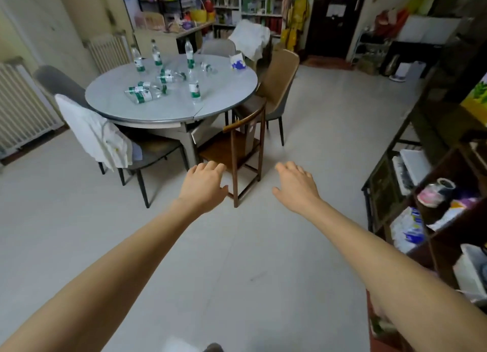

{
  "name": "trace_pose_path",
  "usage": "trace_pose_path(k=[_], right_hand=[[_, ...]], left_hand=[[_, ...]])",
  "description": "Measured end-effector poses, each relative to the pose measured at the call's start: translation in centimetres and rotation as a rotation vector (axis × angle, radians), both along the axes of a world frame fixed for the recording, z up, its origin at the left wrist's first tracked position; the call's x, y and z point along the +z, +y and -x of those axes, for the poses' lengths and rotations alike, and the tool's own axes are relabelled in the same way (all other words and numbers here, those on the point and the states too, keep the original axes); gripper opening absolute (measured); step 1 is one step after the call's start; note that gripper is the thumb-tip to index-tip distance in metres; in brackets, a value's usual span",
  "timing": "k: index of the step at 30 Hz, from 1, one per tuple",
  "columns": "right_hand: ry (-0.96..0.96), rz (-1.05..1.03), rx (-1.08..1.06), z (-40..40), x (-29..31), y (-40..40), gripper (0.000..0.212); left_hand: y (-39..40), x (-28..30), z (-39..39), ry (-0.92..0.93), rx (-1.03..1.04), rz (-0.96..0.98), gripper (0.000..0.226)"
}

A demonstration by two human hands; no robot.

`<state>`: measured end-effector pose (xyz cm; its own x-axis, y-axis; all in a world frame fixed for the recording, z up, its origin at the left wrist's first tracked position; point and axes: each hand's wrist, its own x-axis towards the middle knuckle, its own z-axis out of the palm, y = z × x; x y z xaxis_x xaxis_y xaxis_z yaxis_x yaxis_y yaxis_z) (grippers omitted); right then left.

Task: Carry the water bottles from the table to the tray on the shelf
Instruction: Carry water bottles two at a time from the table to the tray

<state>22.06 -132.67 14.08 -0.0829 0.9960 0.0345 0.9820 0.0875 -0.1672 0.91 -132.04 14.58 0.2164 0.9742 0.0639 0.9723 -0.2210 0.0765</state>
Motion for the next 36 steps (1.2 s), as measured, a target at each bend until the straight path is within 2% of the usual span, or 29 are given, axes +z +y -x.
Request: trace_pose_path(k=[4,8,16,20,26,30,33,36], right_hand=[[0.01,0.017,0.012,-2.2,-1.0,10.4,0.045],[-0.001,0.002,0.004,-5.0,-1.5,21.0,0.051],[0.004,0.018,-0.029,-10.8,-0.8,40.3,0.045],[0.023,0.036,0.066,-10.6,-2.1,50.2,0.049],[0.0,0.061,0.387,-3.3,-4.0,63.9,0.048],[-0.02,0.07,0.571,4.3,-4.5,69.7,0.052],[-0.005,0.084,0.644,10.1,-5.8,73.3,0.05],[0.065,0.11,0.628,15.6,-7.9,76.5,0.052]], left_hand=[[10.6,-1.5,-1.7,0.006,0.02,0.03,0.05],[22.2,-2.4,-5.1,-0.019,-0.017,0.026,0.042],[42.1,-1.6,-11.4,-0.083,-0.058,0.031,0.044],[50.1,-2.9,-10.3,-0.076,0.038,0.07,0.043],[56.0,-5.9,-2.9,-0.082,0.409,0.143,0.056],[57.5,-6.3,3.1,-0.093,0.62,0.155,0.051],[59.2,-7.3,7.4,-0.112,0.708,0.143,0.049],[61.3,-9.4,11.9,-0.109,0.74,0.167,0.051]])
